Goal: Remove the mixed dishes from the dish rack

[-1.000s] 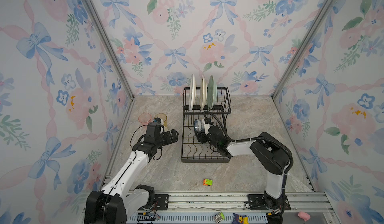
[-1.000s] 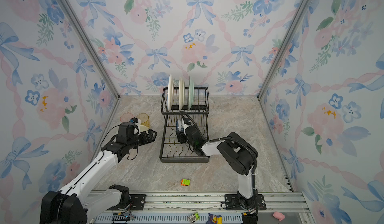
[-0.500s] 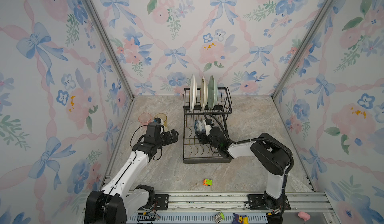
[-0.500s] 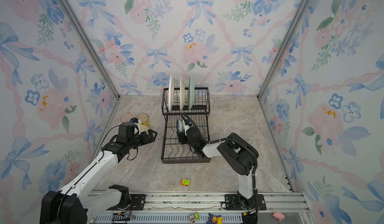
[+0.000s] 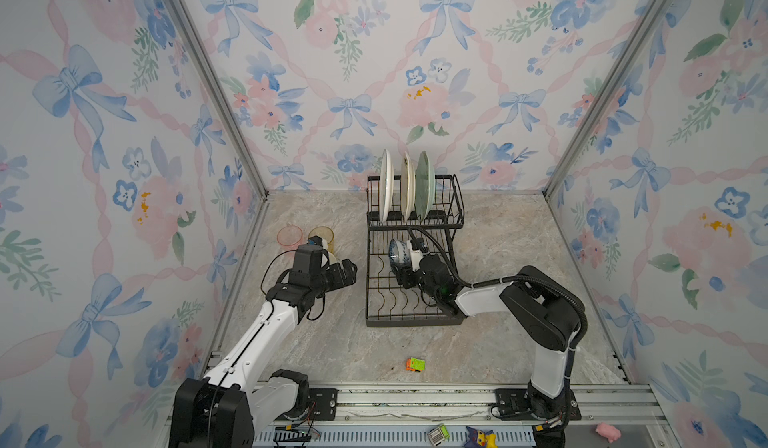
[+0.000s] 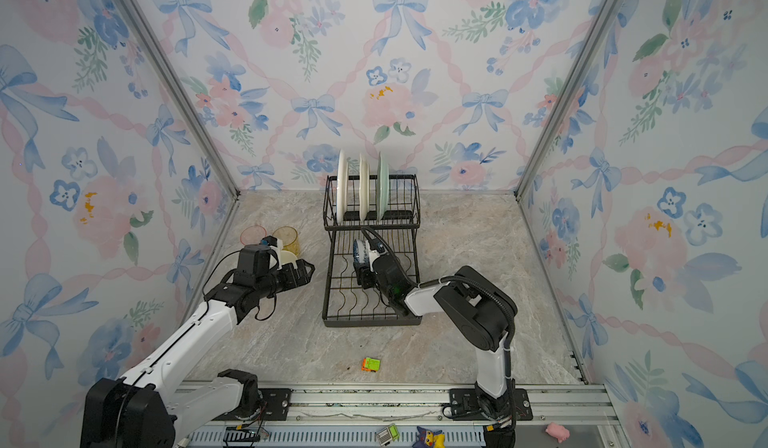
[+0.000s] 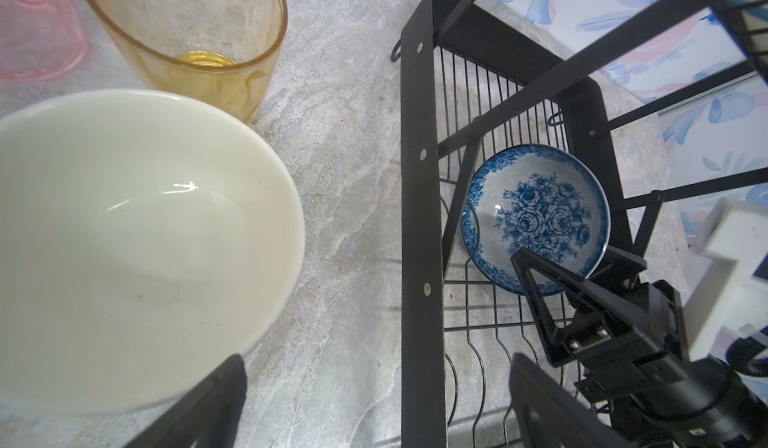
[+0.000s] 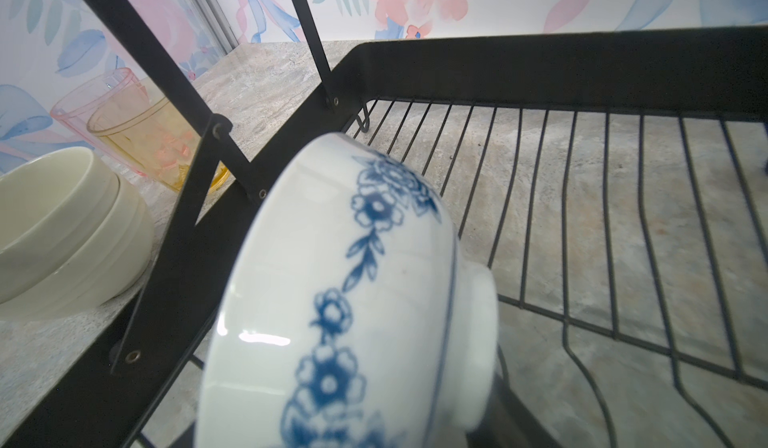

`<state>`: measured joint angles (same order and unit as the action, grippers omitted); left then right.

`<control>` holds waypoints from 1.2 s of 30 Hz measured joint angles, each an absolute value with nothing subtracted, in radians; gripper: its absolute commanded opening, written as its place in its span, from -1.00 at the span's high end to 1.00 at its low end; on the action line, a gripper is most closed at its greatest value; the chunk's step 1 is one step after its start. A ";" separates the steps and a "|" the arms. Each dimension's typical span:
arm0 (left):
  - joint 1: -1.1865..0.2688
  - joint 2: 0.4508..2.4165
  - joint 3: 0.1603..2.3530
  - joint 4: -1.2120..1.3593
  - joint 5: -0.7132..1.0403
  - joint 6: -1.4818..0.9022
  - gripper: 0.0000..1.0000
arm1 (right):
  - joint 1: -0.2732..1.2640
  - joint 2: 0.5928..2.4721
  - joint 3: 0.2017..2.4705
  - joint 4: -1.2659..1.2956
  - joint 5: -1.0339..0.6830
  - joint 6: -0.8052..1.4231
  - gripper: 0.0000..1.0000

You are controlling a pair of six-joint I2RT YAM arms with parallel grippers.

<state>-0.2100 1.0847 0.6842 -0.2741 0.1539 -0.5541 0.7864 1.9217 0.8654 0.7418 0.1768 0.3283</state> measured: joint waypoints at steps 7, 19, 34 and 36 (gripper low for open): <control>-0.210 1.090 0.684 -0.274 0.154 -0.554 -0.96 | 0.802 1.922 0.865 0.738 0.216 0.314 -0.29; -0.210 1.091 0.684 -0.274 0.154 -0.554 -0.96 | 0.877 1.919 0.881 0.695 0.405 0.184 -0.25; -0.210 1.090 0.684 -0.274 0.154 -0.554 -0.96 | 0.892 1.830 0.849 0.601 0.530 0.177 -0.23; -0.210 1.089 0.684 -0.274 0.154 -0.554 -0.96 | 0.891 1.812 0.840 0.583 0.516 0.201 -0.24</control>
